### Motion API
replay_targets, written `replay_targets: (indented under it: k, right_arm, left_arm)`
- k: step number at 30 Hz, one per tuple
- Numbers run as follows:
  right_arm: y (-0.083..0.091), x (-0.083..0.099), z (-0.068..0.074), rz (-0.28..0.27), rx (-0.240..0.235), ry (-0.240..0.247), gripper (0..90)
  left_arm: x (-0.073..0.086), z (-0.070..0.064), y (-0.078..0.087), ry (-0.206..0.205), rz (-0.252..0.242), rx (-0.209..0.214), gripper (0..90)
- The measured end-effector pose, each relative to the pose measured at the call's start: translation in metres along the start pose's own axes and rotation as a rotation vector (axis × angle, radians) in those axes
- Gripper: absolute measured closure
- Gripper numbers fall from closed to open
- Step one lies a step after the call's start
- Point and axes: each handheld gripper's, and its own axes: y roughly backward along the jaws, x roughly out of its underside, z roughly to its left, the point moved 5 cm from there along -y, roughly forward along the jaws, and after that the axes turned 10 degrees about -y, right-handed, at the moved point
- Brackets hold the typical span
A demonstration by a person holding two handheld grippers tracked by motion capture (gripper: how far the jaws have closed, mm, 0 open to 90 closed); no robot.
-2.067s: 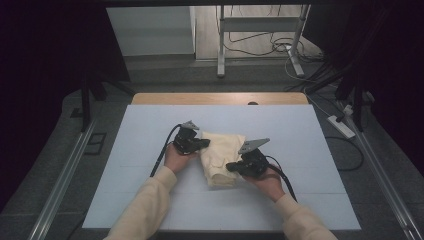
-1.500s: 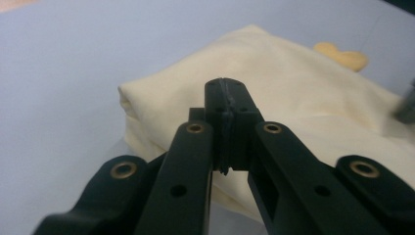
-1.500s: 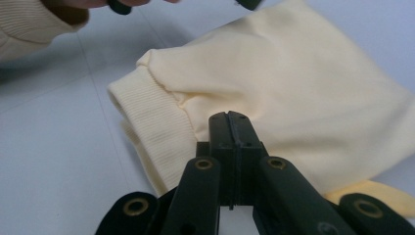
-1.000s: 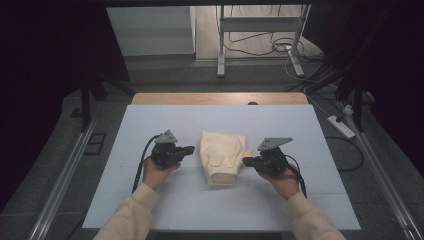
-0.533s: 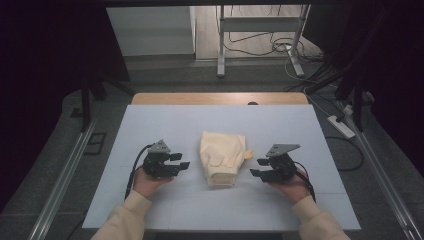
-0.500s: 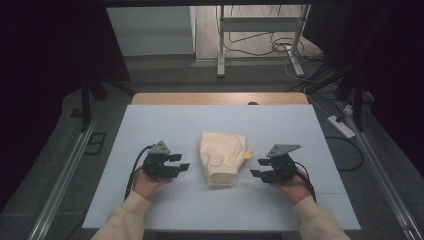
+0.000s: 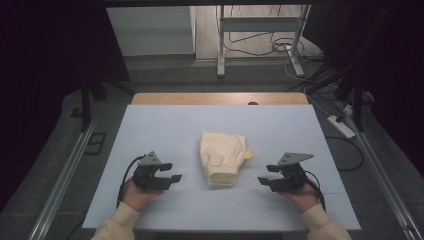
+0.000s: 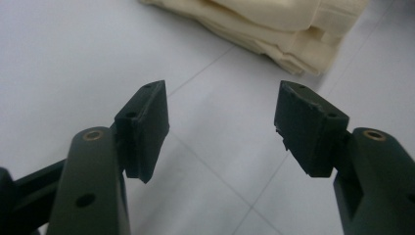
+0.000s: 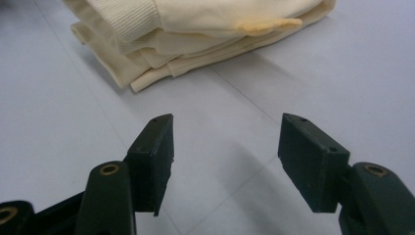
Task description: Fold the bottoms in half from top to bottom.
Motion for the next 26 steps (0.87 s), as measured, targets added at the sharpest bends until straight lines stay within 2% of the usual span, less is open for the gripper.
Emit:
replay_targets:
  k: [8,26]
  right_arm:
    - [0.0096,0.0046,-0.0019,-0.028,-0.003,0.004,36.9]
    - [0.0115,0.0045,-0.0026,-0.041,0.001,0.012,36.8]
  left_arm:
    - [0.0093,-0.0010,0.0068,0.013,-0.001,-0.009,35.5]
    - [0.0078,-0.0023,0.0065,0.002,-0.006,-0.009,35.2]
